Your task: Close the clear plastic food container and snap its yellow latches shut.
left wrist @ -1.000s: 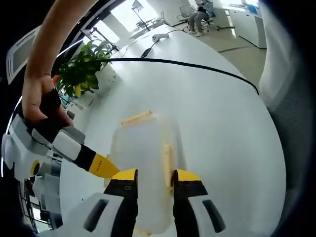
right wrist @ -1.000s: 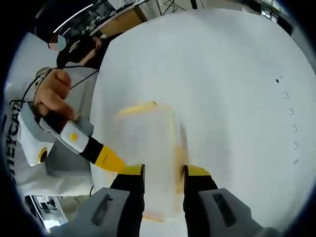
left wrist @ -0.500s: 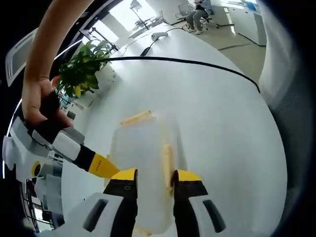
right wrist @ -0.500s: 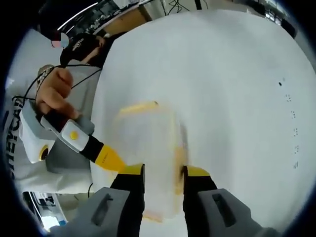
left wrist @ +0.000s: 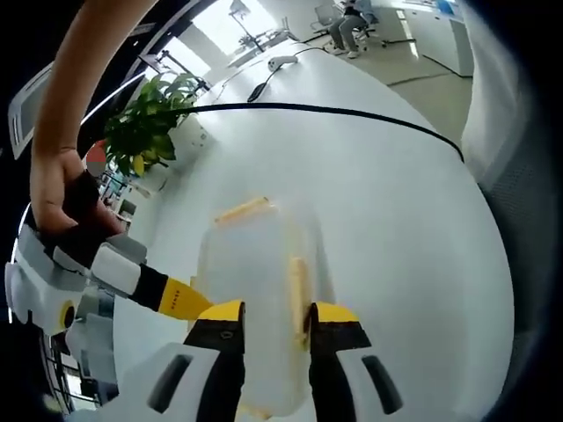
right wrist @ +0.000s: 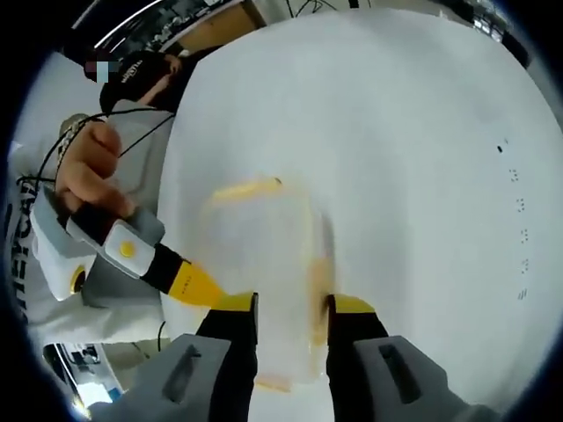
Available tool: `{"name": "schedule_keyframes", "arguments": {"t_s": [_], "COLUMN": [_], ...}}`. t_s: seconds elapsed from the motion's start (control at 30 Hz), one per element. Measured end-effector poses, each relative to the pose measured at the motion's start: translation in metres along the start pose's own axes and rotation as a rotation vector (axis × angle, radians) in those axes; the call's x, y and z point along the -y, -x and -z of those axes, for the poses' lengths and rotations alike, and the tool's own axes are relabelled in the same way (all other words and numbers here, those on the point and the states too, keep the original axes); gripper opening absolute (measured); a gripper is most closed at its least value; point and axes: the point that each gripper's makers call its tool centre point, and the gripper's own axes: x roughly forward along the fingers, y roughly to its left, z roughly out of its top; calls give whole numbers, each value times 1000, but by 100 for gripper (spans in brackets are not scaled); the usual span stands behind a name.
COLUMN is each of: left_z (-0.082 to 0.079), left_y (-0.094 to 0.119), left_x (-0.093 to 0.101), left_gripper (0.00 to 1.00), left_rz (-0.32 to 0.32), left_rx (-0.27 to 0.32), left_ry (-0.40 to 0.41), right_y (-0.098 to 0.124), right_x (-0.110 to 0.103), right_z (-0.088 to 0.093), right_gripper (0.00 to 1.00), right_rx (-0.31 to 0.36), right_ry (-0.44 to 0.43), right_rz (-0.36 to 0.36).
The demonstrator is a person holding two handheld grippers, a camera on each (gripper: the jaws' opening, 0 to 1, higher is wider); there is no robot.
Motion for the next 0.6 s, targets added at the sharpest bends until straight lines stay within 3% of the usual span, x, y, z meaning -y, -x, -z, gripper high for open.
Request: {"name": "schedule_keyframes", "arguments": {"t_s": [0.13,0.23,0.47,0.6], "left_z": [0,0,0,1], "left_y": [0,-1,0,1], "left_x": [0,0,0,-1], "left_gripper": [20,20,22,22], "left_rz": [-6,-8,-11,-8], "left_rx": [-1,-6,-4,11], "left_ry": [-16,-13,-8,-12], "right_y": [0,0,2,4], "right_x": [0,3,1,2], "right_z": [1,1,-2,-2], "right_gripper": [22,23,29,30], "right_rx": [14,48,40,71], "right_ry": [19,-16,7,-1], "right_rz": [-18,-43,-3,12]}}
